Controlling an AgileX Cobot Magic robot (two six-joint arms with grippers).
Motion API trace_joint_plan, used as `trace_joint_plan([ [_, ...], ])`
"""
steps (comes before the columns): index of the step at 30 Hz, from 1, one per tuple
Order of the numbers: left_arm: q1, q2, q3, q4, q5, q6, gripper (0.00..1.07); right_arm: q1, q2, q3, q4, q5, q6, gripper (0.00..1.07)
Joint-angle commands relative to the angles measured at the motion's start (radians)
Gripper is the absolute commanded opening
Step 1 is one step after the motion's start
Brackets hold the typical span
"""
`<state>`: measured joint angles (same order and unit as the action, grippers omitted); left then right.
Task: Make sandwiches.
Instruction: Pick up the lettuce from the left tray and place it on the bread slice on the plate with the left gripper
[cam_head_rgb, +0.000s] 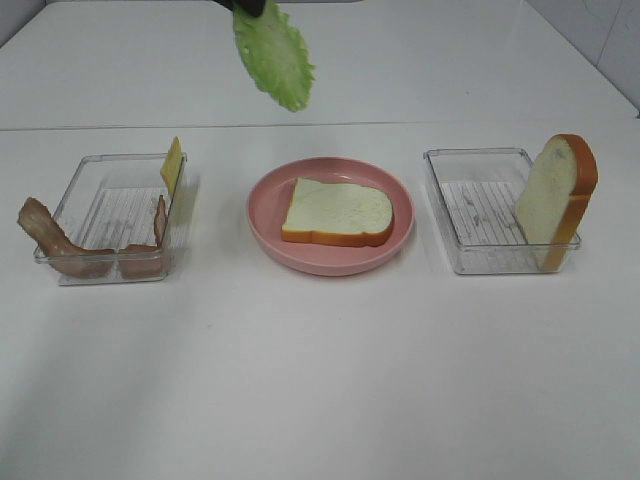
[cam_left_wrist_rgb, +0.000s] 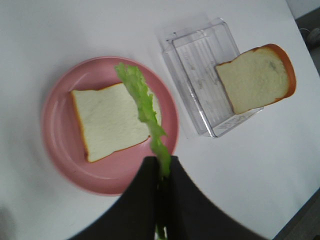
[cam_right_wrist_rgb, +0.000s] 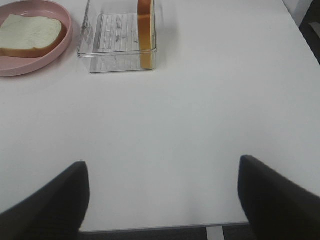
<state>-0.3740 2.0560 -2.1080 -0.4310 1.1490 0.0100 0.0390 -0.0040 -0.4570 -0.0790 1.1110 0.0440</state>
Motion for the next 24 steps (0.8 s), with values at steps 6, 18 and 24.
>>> trace_joint_plan([
  [6, -0.054, 0.172, -0.116, -0.122, -0.048, 0.087, 0.0, -0.002, -0.021, 0.003, 0.002, -0.007, 0.005, 0.8],
  [18, -0.066, 0.391, -0.249, -0.238, -0.042, 0.093, 0.0, -0.002, -0.021, 0.003, 0.002, -0.007, 0.005, 0.8],
  [24, -0.089, 0.448, -0.271, -0.249, -0.074, 0.093, 0.0, -0.002, -0.021, 0.003, 0.002, -0.007, 0.005, 0.8],
])
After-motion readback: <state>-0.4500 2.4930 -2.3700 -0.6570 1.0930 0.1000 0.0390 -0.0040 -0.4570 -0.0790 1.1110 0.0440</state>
